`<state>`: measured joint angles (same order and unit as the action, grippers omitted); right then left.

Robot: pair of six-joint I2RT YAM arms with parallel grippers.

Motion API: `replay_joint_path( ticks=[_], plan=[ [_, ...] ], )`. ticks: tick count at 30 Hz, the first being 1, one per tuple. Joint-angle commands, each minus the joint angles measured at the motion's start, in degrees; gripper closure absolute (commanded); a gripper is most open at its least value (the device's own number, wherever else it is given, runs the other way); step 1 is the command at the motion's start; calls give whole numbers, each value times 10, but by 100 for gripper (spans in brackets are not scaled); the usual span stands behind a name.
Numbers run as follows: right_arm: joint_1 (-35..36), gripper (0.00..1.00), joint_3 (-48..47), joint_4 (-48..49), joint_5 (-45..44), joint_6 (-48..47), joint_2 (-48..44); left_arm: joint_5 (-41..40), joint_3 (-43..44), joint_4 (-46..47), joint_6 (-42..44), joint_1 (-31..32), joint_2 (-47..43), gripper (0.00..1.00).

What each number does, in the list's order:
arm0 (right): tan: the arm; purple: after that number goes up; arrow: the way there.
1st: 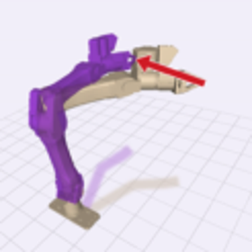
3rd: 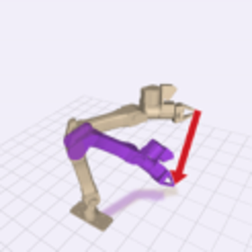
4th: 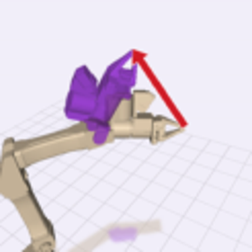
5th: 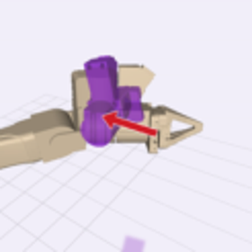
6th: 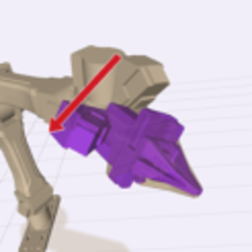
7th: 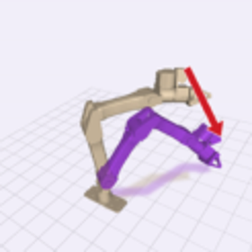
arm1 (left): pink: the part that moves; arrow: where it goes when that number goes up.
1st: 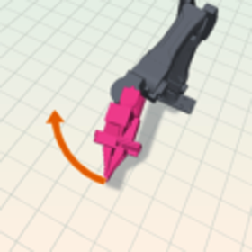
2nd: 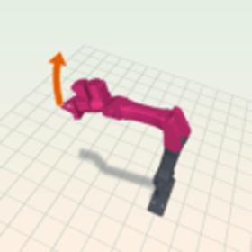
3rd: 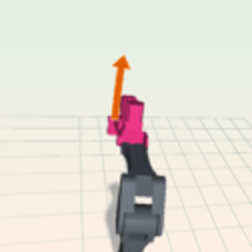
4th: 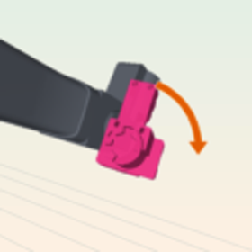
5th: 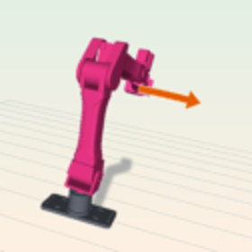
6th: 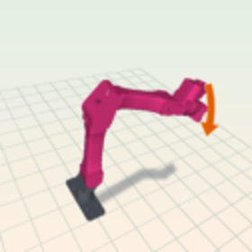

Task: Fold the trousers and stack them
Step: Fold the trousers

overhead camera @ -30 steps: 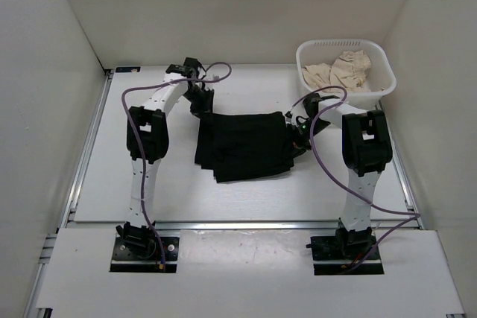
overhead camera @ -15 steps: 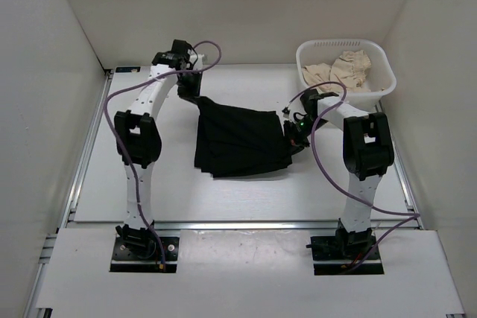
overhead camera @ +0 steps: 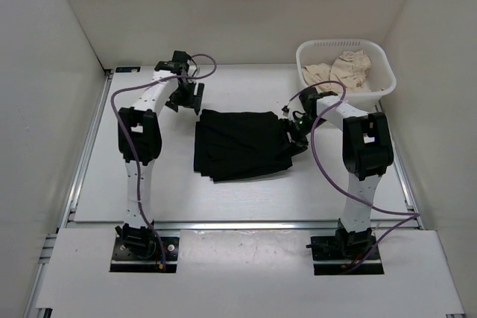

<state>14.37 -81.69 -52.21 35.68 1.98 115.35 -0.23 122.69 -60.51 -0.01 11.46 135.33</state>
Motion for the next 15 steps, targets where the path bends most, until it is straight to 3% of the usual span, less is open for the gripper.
replay_joint_path(
  ticks=[1, 4, 6, 7, 9, 11, 15],
  plan=[
    [-1, 39, 5, 15, -3, 14, -7, 6, -40, 26, 0, -7, -165, 9],
    [-1, 39, 19, 40, -10, 39, -12, 67, -190, 32, 0, 6, -266, 18],
    [-1, 38, 33, 67, -10, 55, -18, 114, -262, 25, 0, 24, -300, 32],
    [-1, 38, 33, 75, -10, 72, -18, 160, -333, 20, 0, 44, -321, 35],
    [-1, 38, 41, 99, -10, 93, -23, 184, -394, 13, 0, 67, -321, 39],
    [-1, 38, 46, 105, -15, 99, -23, 212, -445, 13, 0, 91, -314, 39],
    [4, 38, 46, 110, -21, 105, -28, 276, -452, 13, 0, 106, -287, 27]
  ],
)
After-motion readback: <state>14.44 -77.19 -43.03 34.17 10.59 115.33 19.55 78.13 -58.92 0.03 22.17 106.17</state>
